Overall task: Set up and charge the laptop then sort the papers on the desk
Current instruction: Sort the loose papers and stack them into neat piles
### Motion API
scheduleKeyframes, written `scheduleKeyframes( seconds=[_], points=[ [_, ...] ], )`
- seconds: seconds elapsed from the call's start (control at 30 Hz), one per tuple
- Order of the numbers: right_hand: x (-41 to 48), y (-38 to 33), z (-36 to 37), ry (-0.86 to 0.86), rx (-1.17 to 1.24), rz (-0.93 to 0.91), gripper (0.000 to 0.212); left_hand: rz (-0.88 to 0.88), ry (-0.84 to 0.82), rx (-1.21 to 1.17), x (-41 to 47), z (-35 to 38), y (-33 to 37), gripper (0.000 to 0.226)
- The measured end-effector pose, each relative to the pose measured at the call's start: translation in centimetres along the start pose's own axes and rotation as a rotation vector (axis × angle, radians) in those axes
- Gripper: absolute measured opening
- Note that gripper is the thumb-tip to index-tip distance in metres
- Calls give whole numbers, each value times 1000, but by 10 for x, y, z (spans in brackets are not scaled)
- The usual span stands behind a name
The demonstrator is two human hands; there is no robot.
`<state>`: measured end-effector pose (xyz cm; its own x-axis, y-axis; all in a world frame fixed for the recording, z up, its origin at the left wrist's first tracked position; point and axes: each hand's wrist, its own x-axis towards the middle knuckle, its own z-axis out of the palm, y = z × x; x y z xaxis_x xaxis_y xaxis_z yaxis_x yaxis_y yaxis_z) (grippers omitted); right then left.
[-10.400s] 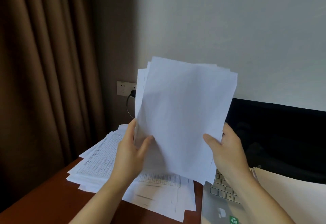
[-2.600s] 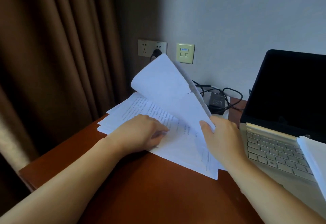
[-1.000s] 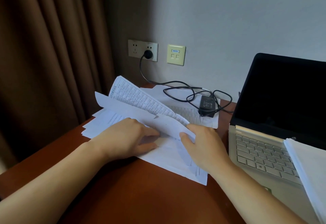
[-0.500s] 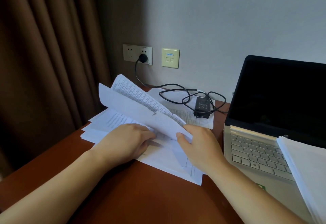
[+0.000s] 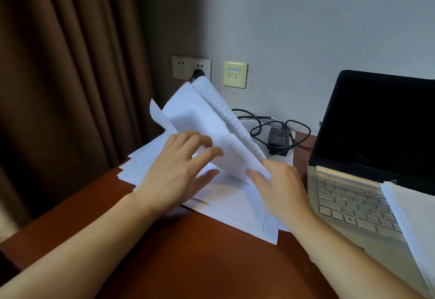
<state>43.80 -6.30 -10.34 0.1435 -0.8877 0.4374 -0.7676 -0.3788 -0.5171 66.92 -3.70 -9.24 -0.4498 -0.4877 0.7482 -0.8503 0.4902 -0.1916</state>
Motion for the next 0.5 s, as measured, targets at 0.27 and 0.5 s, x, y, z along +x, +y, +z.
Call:
scheduleKeyframes(
  seconds=[0.27, 0.5],
  points=[
    [7, 12, -2, 68, 233, 187, 19, 41, -346, -219, -7, -5, -2, 44],
    [9, 18, 4, 46, 259, 202, 30, -71, -587, -265, -10, -2, -5, 58]
  ],
)
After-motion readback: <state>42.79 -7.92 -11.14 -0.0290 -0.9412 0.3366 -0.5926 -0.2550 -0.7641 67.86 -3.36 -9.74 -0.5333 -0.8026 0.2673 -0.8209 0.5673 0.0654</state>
